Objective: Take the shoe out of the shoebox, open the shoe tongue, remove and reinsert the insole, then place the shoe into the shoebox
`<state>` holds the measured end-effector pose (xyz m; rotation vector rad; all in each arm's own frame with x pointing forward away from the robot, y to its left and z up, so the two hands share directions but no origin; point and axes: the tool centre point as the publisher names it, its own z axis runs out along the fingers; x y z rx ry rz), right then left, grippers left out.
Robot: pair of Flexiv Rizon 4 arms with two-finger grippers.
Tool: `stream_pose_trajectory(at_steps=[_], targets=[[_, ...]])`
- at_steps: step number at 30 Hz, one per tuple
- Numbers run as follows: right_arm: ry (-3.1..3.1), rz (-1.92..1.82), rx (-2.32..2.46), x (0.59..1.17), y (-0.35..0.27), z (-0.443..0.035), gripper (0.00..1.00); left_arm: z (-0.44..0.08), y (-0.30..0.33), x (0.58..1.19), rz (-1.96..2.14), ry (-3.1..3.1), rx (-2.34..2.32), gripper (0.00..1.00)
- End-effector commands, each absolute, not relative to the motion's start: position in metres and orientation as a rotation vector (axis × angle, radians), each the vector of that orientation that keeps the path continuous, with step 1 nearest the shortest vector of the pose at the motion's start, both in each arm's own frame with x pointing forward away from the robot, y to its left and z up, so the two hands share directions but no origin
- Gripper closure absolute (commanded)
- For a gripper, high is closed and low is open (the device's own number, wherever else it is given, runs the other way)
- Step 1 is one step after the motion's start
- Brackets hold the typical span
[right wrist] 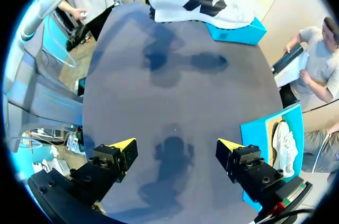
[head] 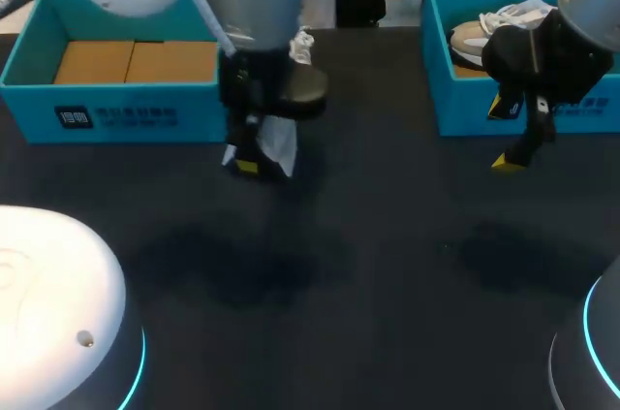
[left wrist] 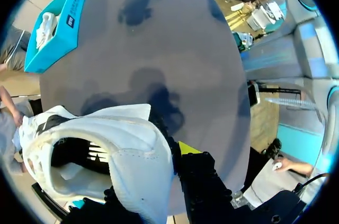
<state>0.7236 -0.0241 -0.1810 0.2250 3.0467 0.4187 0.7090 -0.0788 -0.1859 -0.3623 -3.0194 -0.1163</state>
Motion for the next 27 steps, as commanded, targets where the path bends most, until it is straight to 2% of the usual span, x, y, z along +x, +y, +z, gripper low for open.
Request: stream_pose_trajectory(at_steps=[1,27], targets=[[3.049,0.415,0.227,0.725,-0.023,-0.182,0.00,-0.175,-0.036,0.719,-0.004,-3.014,-0.361,1.00],[3.049,0.415,0.227,0.725,-0.023,-0.182,0.00,-0.177,0.112,0.796,0.042,-3.004,-0.376,1.00]])
